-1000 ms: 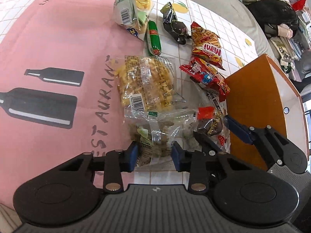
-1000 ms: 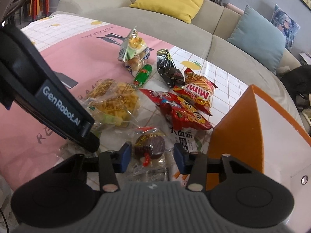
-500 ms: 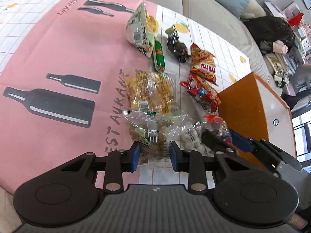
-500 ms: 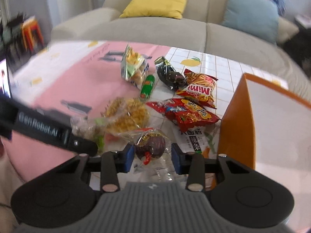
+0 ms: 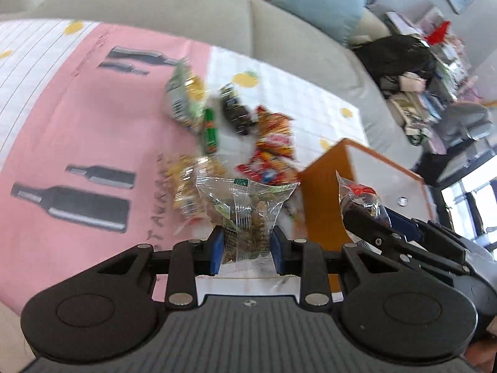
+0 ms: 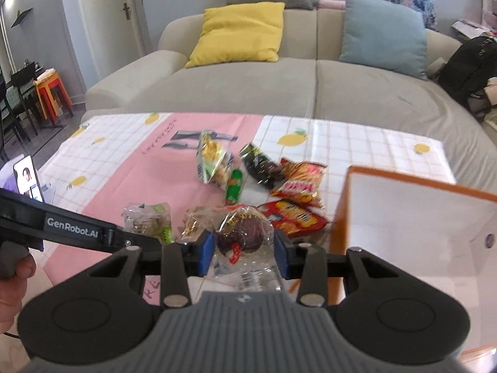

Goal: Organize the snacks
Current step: 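Carry both packets over the orange box and lower them inside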

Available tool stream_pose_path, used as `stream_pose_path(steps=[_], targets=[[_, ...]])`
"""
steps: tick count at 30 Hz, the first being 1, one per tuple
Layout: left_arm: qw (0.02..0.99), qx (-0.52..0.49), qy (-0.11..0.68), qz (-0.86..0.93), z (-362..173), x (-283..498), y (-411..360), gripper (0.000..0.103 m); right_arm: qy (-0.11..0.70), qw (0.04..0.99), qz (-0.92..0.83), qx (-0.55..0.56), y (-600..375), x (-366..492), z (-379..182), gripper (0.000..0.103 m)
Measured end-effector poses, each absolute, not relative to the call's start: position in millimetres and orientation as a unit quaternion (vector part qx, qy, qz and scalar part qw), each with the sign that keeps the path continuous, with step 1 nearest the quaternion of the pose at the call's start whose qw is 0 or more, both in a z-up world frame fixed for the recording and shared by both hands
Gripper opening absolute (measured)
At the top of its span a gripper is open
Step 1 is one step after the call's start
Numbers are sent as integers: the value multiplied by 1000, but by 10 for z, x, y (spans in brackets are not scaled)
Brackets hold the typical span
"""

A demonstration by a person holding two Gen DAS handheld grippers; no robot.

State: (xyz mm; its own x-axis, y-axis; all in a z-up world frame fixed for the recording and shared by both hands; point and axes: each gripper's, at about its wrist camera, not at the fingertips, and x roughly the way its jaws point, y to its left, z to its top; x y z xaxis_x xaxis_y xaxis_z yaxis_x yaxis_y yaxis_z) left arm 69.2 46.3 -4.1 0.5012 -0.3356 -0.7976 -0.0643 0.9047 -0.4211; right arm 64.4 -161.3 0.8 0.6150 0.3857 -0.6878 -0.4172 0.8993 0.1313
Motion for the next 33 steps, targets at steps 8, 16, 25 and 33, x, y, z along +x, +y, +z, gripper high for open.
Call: stream_pose_path(steps=[8, 16, 25, 33], targets=[[848, -158, 477, -168, 359, 819, -102, 34, 398, 901, 171, -9, -2153, 716, 350, 39], [829, -115, 482, -257, 517, 1045, -805, 34, 440, 889, 116, -37, -2671, 863, 393, 39], [782, -82, 536, -308, 228, 1338, -1431, 34, 516, 852, 79, -43, -3231, 1117, 83, 39], [740, -3, 600, -304, -220, 1588, -1760, 34, 580, 808, 84, -62, -3302, 1306, -410, 39]])
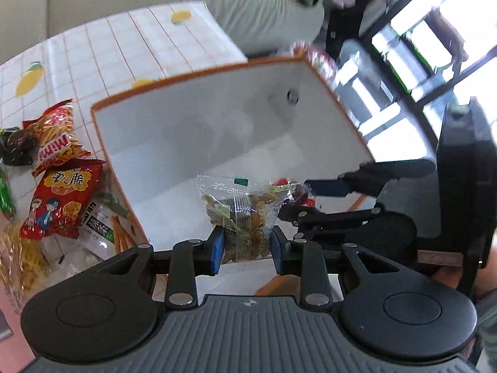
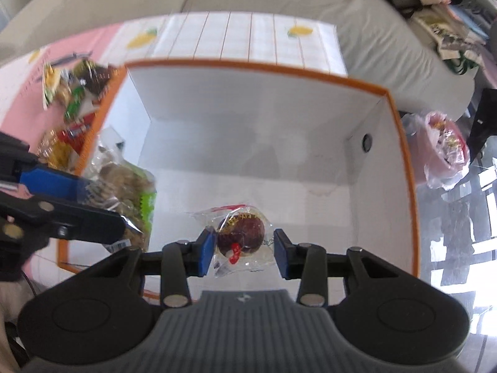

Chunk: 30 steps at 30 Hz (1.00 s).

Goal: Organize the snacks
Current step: 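Carry both packets over the orange box and lower them inside, then open both tools to release the packets and withdraw from the box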

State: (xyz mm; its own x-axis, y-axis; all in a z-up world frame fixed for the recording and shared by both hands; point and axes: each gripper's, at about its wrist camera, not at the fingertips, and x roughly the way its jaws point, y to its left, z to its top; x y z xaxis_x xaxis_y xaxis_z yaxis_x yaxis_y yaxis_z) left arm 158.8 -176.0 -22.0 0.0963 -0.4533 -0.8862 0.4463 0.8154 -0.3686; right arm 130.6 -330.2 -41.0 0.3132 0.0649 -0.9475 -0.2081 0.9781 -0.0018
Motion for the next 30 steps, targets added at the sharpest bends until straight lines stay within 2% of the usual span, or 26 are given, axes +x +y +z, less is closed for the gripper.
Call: stream_pose_path(steps=[9, 17, 26, 29, 30], targets=[[696, 72, 641, -316, -546, 1666, -2004, 34, 617, 774, 110, -88, -3309, 1502, -768, 39], [685, 121, 645, -318, -657, 1647, -2152, 33, 643, 752, 121, -85, -3316, 1533, -1007, 40], [681, 116, 651, -315, -709, 1730, -2219, 31, 647, 746, 125, -90, -3318, 1570, -1042, 40], [690, 108, 641, -319, -623, 1717, -2184, 37, 647, 747, 124, -94, -3297, 1557, -1045, 40], [695, 105, 637, -317, -583, 1708, -2153, 43, 647, 746, 123, -93, -3292, 1555, -1049, 41]])
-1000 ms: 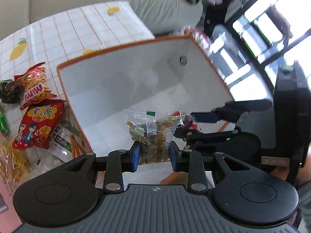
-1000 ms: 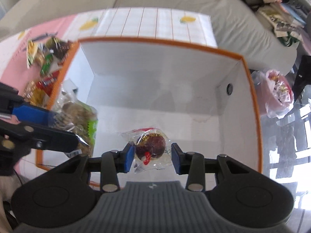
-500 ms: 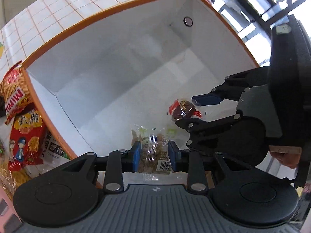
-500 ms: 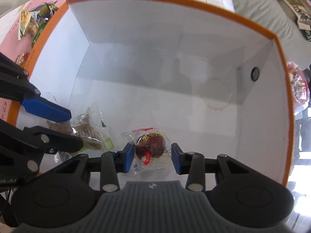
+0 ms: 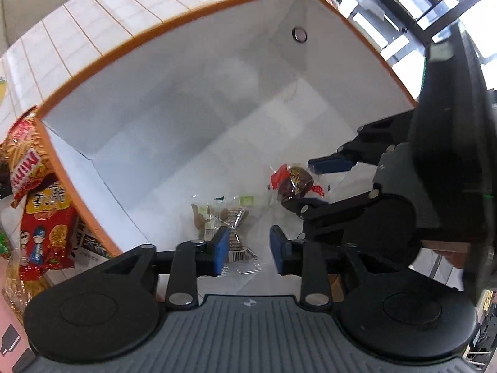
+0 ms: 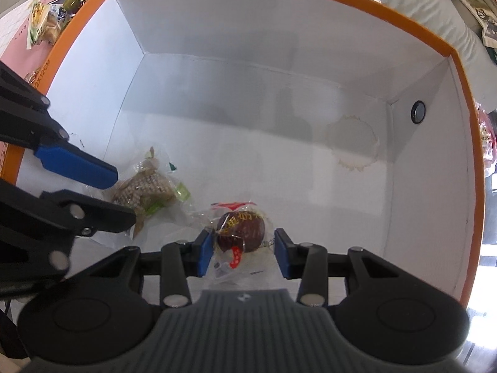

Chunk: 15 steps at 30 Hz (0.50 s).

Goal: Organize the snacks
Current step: 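Open both tools to release the packets and withdraw from the box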

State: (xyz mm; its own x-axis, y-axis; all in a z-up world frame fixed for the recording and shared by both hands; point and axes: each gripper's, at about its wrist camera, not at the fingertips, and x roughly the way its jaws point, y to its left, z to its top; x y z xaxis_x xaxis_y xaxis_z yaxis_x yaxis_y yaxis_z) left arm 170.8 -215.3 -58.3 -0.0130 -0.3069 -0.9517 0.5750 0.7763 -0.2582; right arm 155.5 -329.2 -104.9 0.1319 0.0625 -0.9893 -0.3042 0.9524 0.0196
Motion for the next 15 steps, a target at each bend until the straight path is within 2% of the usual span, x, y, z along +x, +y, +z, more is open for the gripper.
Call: stream_pose_path(steps=[1, 3, 5, 7, 15], targets=[[698, 103, 634, -318, -534, 1696, -2103, 49, 647, 747, 120, -94, -3290, 1552, -1048, 41], [703, 97, 626, -323, -454, 1673, -2062, 53, 647, 748, 116, -91, -3284, 1541, -1040, 45], [710, 92, 619, -323, -377, 1648, -2005, 54, 647, 749, 114, -84, -3279, 1526, -1014, 61], [719, 86, 609, -323, -284, 1607, -1928, 56, 643, 754, 103, -83, -3267, 1505, -965, 69], [760, 67, 563, -318, 10, 1397, -1605, 59, 603, 791, 76, -78, -3193, 1343, -636, 73]])
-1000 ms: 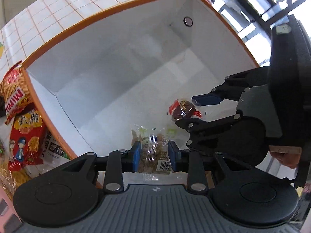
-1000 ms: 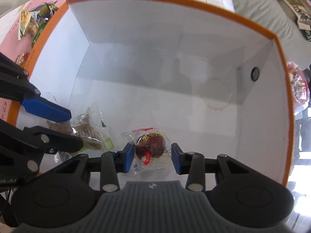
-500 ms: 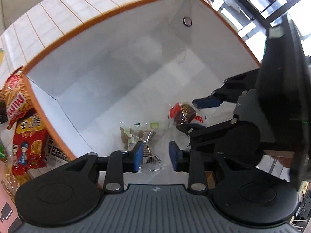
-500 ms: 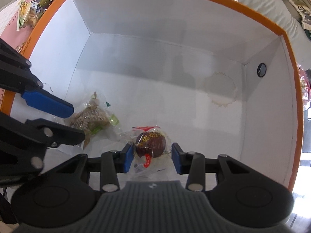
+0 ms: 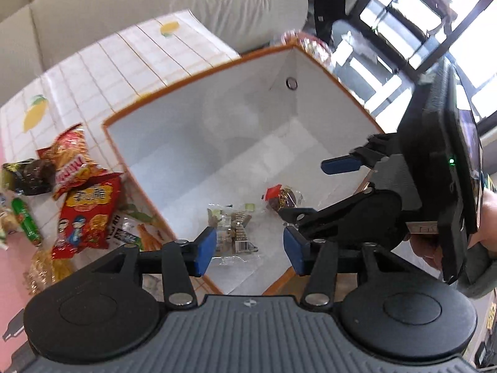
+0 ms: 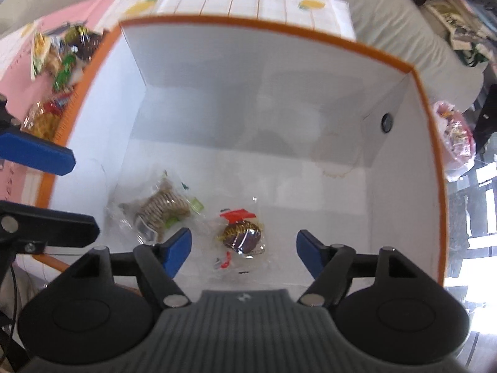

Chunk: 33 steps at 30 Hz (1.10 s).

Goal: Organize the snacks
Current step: 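Open both tools to release the packets and withdraw from the box, then grasp the yellow cracker bag with the left tool while the right tool grasps the red Mimi bag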

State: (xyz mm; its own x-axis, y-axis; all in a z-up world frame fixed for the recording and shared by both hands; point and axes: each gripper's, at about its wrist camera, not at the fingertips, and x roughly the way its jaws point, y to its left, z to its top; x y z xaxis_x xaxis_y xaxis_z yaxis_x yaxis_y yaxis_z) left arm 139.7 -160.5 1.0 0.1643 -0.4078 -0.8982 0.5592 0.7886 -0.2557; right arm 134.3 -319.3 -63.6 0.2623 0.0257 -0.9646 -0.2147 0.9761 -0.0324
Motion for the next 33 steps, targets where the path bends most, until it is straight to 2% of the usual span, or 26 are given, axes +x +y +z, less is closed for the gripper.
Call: stream_pose_path(steps=[11, 19, 28, 33], targets=[[833, 34, 494, -246, 269, 1066, -951, 59, 470, 881, 42, -29, -2858, 853, -35, 73], [865, -15, 470, -174, 273, 889, -346, 59, 394, 918, 41, -13, -2326, 551, 96, 73], [866, -75, 477, -127, 44, 744, 237, 59, 362, 928, 67, -59, -1709, 349, -44, 72], [860, -95, 490, -108, -133, 711, 447, 59, 367, 921, 96, -85, -1427, 367, -195, 63]])
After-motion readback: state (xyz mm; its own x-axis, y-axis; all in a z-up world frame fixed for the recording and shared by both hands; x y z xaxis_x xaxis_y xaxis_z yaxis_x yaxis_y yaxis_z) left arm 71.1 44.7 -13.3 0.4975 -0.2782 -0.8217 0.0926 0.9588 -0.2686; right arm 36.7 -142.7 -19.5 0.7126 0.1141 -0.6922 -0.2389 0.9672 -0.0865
